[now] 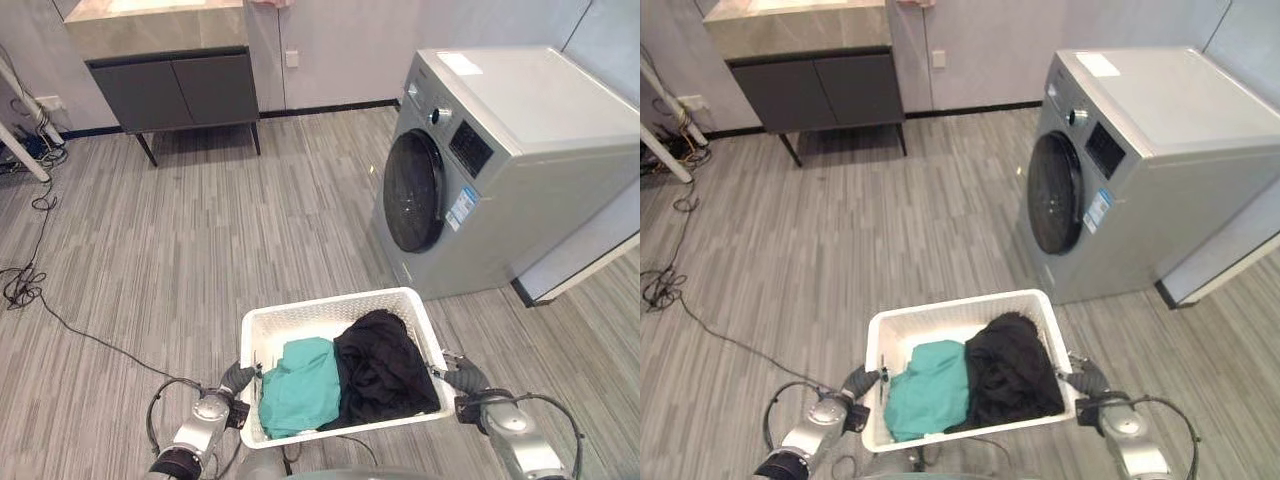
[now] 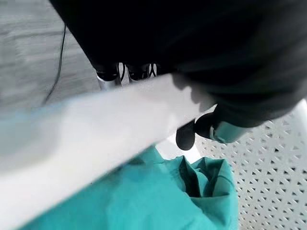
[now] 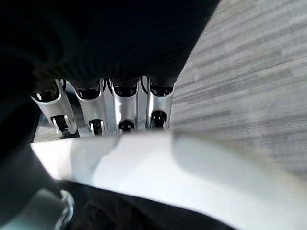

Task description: Grab the laundry basket,head to the washer,open it,put in the laundry and shut it.

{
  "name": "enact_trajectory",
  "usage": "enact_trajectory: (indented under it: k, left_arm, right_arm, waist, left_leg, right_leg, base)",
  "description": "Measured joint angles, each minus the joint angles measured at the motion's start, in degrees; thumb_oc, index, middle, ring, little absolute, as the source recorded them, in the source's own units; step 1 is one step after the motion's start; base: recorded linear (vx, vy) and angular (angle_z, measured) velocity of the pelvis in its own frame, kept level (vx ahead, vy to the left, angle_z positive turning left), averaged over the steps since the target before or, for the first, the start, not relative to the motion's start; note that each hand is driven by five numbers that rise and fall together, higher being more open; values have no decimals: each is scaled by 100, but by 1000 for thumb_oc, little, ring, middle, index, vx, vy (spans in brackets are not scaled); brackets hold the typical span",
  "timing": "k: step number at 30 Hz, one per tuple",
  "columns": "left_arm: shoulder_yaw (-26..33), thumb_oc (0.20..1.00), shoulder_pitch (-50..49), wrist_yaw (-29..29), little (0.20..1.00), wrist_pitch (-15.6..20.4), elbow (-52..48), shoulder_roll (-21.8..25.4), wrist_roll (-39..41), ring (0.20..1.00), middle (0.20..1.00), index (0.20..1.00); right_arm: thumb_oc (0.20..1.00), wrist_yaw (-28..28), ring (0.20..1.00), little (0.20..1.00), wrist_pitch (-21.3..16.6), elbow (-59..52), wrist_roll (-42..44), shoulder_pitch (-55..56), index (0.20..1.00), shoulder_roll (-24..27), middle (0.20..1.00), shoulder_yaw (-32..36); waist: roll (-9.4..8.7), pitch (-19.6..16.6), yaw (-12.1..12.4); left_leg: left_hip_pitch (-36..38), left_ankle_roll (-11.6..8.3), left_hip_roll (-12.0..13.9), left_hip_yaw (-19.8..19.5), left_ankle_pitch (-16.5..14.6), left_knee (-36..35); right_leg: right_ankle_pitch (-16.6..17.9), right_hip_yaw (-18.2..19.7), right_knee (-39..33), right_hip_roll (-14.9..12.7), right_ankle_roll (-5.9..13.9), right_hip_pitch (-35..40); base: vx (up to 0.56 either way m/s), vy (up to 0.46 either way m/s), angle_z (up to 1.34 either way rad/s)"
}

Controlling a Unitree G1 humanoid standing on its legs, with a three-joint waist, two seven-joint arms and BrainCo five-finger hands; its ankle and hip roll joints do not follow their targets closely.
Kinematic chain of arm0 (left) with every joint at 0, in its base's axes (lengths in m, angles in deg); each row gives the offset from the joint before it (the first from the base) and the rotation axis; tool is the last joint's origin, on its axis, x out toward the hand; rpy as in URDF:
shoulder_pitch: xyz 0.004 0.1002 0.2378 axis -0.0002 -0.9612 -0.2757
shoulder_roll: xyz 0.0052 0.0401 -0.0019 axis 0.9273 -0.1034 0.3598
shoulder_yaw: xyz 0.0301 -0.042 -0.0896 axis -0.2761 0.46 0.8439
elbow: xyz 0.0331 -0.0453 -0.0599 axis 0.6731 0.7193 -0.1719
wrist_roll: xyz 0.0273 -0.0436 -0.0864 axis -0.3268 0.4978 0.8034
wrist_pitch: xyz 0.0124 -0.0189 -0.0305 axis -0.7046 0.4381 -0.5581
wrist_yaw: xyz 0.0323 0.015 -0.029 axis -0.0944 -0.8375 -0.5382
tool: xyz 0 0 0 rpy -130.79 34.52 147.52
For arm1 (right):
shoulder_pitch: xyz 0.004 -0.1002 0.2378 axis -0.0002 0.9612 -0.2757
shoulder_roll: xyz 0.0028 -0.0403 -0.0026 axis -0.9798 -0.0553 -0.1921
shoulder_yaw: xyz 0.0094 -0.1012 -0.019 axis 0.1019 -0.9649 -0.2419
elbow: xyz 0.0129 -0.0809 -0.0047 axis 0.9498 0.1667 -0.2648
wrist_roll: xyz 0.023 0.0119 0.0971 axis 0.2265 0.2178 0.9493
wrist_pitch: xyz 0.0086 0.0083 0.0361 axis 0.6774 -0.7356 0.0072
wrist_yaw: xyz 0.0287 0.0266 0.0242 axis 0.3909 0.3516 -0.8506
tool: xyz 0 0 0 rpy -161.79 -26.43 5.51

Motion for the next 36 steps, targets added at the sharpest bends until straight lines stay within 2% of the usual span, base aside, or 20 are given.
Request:
enact_trajectory:
  k: [1, 3, 5, 6, 8, 10, 11, 13, 17, 18, 20, 22, 23, 24, 25, 28, 29, 33, 34, 36]
  left_arm:
    - [1, 200, 18, 2, 200, -3, 3, 32, -1, 200, 200, 200]
    - [8, 200, 4, 8, 200, -9, -104, 225, -3, 200, 200, 200]
    - [37, 200, -56, 62, 200, -6, -233, 321, -13, 200, 200, 200]
    - [119, 200, -82, 76, 200, -8, -223, 323, -24, 200, 200, 200]
    - [179, 200, 50, 144, 200, -17, -38, 363, -59, 200, 200, 200]
    - [268, 200, -6, 126, 200, -51, -106, 362, -57, 200, 200, 200]
    - [349, 200, -94, 122, 200, -33, -155, 343, -54, 200, 200, 200]
    - [410, 200, -29, 115, 200, -29, -163, 331, -55, 200, 200, 200]
    - [429, 200, -32, 93, 200, -20, -174, 315, -63, 200, 200, 200]
    - [432, 200, -53, 94, 200, -20, -190, 249, -85, 200, 200, 200]
    - [407, 200, -102, 91, 200, -28, -63, 114, -175, 200, 200, 200]
    - [397, 200, -178, 83, 200, -29, -56, -15, -173, 200, 200, 200]
    - [413, 200, -171, 86, 200, -22, -59, -52, -166, 200, 200, 200]
    - [418, 200, -158, 90, 200, -23, -46, -85, -164, 200, 200, 200]
    - [393, 200, -152, 92, 200, -3, -52, -158, -146, 200, 200, 200]
    - [386, 200, -84, 92, 200, 13, -59, -149, -7, 200, 200, 200]
    - [407, 200, 140, 112, 200, 22, -63, -140, 25, 200, 200, 200]
    - [450, 200, 112, 112, 200, 17, -69, -89, 72, 200, 200, 200]
    - [435, 200, 94, 105, 200, 33, -62, -109, 87, 200, 200, 200]
    - [436, 200, 144, 102, 200, 63, -231, -114, 193, 200, 200, 200]
  right_arm:
    - [200, -2, 200, 200, 1, 0, -1, -16, 200, -9, 200, -40]
    - [200, 1, 200, 200, 8, -7, -35, -81, 200, -49, 200, -186]
    - [200, 5, 200, 200, 8, 1, -36, -117, 200, -168, 200, -185]
    - [200, 0, 200, 200, 5, -5, -37, -132, 200, -209, 200, -193]
    - [200, 36, 200, 200, 5, -151, -33, -155, 200, -261, 200, -251]
    - [200, 24, 200, 200, -1, -235, -14, -147, 200, -272, 200, -214]
    - [200, 53, 200, 200, -5, -220, -12, -178, 200, -270, 200, -233]
    - [200, 72, 200, 200, -2, -227, 19, -167, 200, -273, 200, -236]
    - [200, 83, 200, 200, 12, -198, 14, -153, 200, -274, 200, -238]
    - [200, 82, 200, 200, 14, -208, 13, -80, 200, -237, 200, -223]
    - [200, 79, 200, 200, 44, -59, 14, -20, 200, -200, 200, -208]
    - [200, 78, 200, 200, 44, -20, 14, -137, 200, -46, 200, -208]
    - [200, 77, 200, 200, 35, 5, 21, -254, 200, -10, 200, -205]
    - [200, 67, 200, 200, 35, 88, 24, -363, 200, -7, 200, -205]
    - [200, -1, 200, 200, 25, 30, 24, -376, 200, 97, 200, -180]
    - [200, -36, 200, 200, -37, -69, 37, -481, 200, 156, 200, -177]
    - [200, -118, 200, 200, -63, -79, 72, -542, 200, 193, 200, -193]
    - [200, -152, 200, 200, -66, -169, 73, -592, 200, 115, 200, -193]
    - [200, -169, 200, 200, -70, -199, 75, -563, 200, 143, 200, -163]
    - [200, -241, 200, 200, -67, -201, 72, -654, 200, 143, 200, -118]
  waist:
    - [-7, -9, 1]
    - [5, 3, 16]
    - [25, 146, 7]
    - [95, 167, 6]
    - [246, 402, -112]
    - [235, 499, -267]
    - [176, 465, -181]
    - [74, 413, -247]
    - [-43, 334, -313]
    - [-12, 299, -328]
    - [-71, 124, -291]
    - [187, -31, -275]
    - [246, -51, -242]
    - [252, -47, -234]
    - [196, -109, -226]
    - [190, -136, -188]
    - [83, -53, -143]
    - [-366, 212, -63]
    - [-443, 264, -106]
    - [-577, 357, -125]
  left_leg:
    - [41, 56, -82, 3, -54, -15]
    - [340, 272, -390, 135, -185, -55]
    - [524, 542, -502, 119, -393, 42]
    - [542, 659, -491, 117, -479, 57]
    - [648, 601, -424, -149, -784, 77]
    - [918, 542, -459, 32, -630, -106]
    - [1072, 341, -550, 170, -987, -67]
    - [1145, 302, -625, 257, -1109, -29]
    - [1567, 210, -657, 328, -1311, -66]
    - [1725, 51, -581, 176, -1451, -46]
    - [1925, -72, -444, 103, -1613, 372]
    - [1995, -71, -203, 109, -1614, 515]
    - [1936, -110, -121, 112, -1595, 841]
    - [1816, -138, -54, 93, -1578, 1305]
    - [1183, -480, 88, 119, -1457, 2901]
    - [492, -811, 234, -43, -1311, 3939]
    - [-482, -1185, 479, 17, -965, 5554]
    - [-1763, -1100, 474, 92, -533, 7503]
    - [-2233, -940, 408, -57, -477, 8153]
    - [-2649, -790, 332, -197, -566, 8581]
  right_leg:
    - [-28, -14, 465, -86, 35, -181]
    - [170, -156, 2854, -592, 141, -1316]
    - [389, -344, 3506, -829, 198, -1731]
    - [402, -233, 3618, -711, 215, -1911]
    - [205, 136, 3310, 180, 326, -2455]
    - [264, -740, 2333, 40, 139, -2523]
    - [406, -1344, 1218, -3, 112, -2629]
    - [755, -1292, -10, 90, 141, -2700]
    - [1372, -2093, -893, 59, 68, -2481]
    - [1415, -1944, -806, 134, -16, -2335]
    - [2006, -1667, -922, 301, -799, -1947]
    - [1763, -1719, -994, 552, -884, -1742]
    - [1668, -1719, -1056, 628, -965, -1579]
    - [1584, -1719, -1150, 651, -903, -1410]
    - [1644, -1721, -1460, 655, -1133, -992]
    - [1501, -1707, -1512, 693, -1246, -863]
    - [1362, -1707, -1509, 708, -1369, -744]
    - [1239, -1444, -1450, 567, -1531, -395]
    - [1210, -1322, -1449, 531, -1573, -319]
    - [1210, -1162, -1457, 456, -1573, -202]
  base:
    - [81, 227, -4]
    - [114, 357, 4]
    - [180, 274, 1]
    - [235, 146, 12]
    - [310, 145, 20]
    - [347, 9, -3]
    - [439, -39, -59]
    - [366, -38, -35]
    - [359, -75, -4]
    - [369, -99, 26]
    - [274, -87, 32]
    - [285, -150, 4]
    - [295, -207, -4]
    - [121, -173, 4]
    - [151, -214, -2]
    - [188, -195, 1]
    - [143, -140, 4]
    - [89, -62, -21]
    - [96, -19, -38]
    - [116, 11, -44]
